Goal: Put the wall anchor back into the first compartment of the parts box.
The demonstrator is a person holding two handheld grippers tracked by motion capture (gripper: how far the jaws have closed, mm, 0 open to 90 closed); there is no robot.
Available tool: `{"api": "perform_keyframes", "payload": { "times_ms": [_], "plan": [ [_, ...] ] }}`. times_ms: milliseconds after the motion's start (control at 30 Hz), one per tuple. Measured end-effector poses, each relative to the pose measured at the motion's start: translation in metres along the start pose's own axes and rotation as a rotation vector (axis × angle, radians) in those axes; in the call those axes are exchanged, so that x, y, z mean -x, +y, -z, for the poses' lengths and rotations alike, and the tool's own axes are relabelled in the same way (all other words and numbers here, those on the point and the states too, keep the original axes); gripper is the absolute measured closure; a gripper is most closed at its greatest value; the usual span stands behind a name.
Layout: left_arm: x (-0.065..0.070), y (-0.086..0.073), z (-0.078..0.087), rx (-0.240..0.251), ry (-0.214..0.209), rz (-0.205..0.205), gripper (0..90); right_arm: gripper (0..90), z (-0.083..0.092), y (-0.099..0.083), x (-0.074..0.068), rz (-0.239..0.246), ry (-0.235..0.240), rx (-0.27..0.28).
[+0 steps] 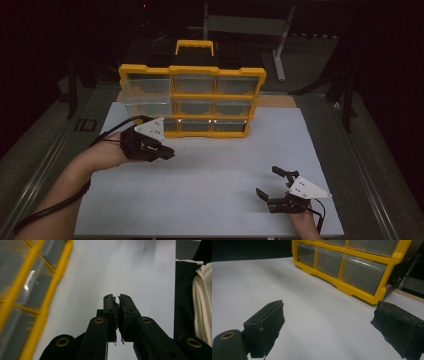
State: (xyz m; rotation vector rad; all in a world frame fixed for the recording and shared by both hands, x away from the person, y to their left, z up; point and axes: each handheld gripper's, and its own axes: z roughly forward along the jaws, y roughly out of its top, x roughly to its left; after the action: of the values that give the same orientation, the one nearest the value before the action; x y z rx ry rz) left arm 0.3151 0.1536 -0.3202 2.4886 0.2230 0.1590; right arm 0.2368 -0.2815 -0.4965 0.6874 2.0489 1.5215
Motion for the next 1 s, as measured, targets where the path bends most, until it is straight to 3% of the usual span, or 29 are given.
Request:
{"api": "perform_keyframes", "payload": {
  "times_ms": [200, 433, 633, 867, 1000],
  "plan": [
    [-0.002, 0.012, 0.019, -0.002, 0.027, -0.011, 83.8, 9.4, -0.001, 0.000, 0.000, 0.000, 0.002, -0.003],
    [-0.007, 0.032, 0.057, 0.021, 0.077, -0.034, 83.8, 9.4, -0.001, 0.001, -0.001, 0.005, 0.001, 0.003],
    [-0.016, 0.038, 0.082, 0.061, 0.111, -0.020, 83.8, 9.4, -0.001, 0.001, 0.000, 0.007, 0.003, 0.004],
    [-0.026, 0.041, 0.099, 0.107, 0.153, 0.000, 83.8, 9.4, 0.000, 0.001, -0.001, 0.005, 0.006, 0.003],
    [-0.032, 0.042, 0.106, 0.105, 0.175, 0.008, 83.7, 9.4, 0.000, 0.001, 0.000, 0.007, 0.005, 0.001]
  ]
}}
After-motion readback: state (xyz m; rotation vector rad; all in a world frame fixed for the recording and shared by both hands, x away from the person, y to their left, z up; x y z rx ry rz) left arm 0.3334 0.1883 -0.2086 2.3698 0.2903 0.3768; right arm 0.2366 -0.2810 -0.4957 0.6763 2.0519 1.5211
